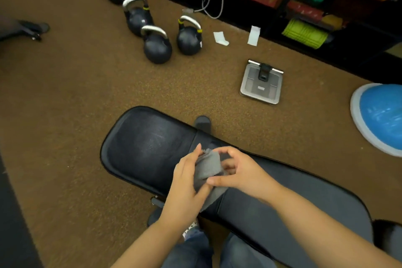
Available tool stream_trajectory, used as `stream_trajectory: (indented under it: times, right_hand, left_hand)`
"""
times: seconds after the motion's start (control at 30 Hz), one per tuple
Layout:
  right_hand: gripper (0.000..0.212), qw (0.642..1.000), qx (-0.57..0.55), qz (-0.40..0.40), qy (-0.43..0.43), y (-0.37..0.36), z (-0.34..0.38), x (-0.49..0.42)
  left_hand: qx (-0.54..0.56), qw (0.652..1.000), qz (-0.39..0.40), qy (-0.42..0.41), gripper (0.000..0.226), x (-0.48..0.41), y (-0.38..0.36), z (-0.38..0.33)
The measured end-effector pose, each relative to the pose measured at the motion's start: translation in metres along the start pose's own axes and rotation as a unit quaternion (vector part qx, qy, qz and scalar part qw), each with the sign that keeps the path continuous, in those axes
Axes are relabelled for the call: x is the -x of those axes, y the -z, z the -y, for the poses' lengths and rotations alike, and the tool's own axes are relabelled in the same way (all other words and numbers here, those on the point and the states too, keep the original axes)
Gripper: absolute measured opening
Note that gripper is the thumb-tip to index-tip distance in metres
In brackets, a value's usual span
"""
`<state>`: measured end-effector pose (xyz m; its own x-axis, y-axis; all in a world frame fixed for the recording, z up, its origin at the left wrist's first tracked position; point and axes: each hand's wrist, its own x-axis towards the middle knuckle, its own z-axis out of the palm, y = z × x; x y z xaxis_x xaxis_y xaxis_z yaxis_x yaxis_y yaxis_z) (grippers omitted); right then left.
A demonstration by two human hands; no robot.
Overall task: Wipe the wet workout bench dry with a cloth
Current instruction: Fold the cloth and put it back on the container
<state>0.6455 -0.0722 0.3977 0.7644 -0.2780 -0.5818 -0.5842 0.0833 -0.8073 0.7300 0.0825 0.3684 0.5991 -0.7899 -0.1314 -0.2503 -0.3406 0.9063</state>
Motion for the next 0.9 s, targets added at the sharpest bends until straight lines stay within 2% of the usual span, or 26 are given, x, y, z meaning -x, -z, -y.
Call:
stream_trajectory:
  times: [0.1,0.23,0.33,0.4,0.47,0.57,0.67,0.77,0.9]
  right_hand:
    - [0.052,0.995,-0.095,0.013,-0.004,0.012,0.004,0.024]
    - [0.039,0.987,-0.159,-0.004,0.022,0.018,0.011,0.059]
    - [0.037,0.978,-0.201,-0.040,0.042,0.020,0.013,0.080]
    - [0.032,0.968,-0.235,-0.075,0.056,0.021,0.011,0.092]
    - [0.029,0.955,-0.264,-0.115,0.070,0.025,0.010,0.104]
    - [0.031,0.941,-0.283,-0.158,0.097,0.037,0.009,0.122]
    - [0.037,0.940,-0.272,-0.163,0.123,0.050,0.005,0.141]
    - [0.041,0.941,-0.261,-0.163,0.138,0.063,-0.003,0.163]
    - [0.039,0.940,-0.270,-0.156,0.137,0.083,-0.021,0.200]
  left_hand:
    - [-0.017,0.993,0.085,-0.078,0.070,-0.007,0.004,-0.019]
    - [-0.031,0.972,0.179,-0.148,0.070,-0.011,0.012,-0.049]
    - [-0.026,0.963,0.203,-0.178,0.066,-0.012,0.012,-0.073]
    - [-0.021,0.965,0.187,-0.184,0.065,-0.014,0.010,-0.085]
    - [-0.016,0.975,0.154,-0.157,0.072,-0.015,0.005,-0.095]
    - [0.055,0.989,0.139,-0.016,0.083,-0.017,-0.005,-0.119]
    - [0.176,0.956,0.204,0.114,0.069,-0.016,-0.018,-0.136]
    - [0.235,0.926,0.244,0.164,0.055,-0.007,-0.034,-0.154]
    - [0.285,0.913,0.234,0.176,0.045,0.009,-0.067,-0.180]
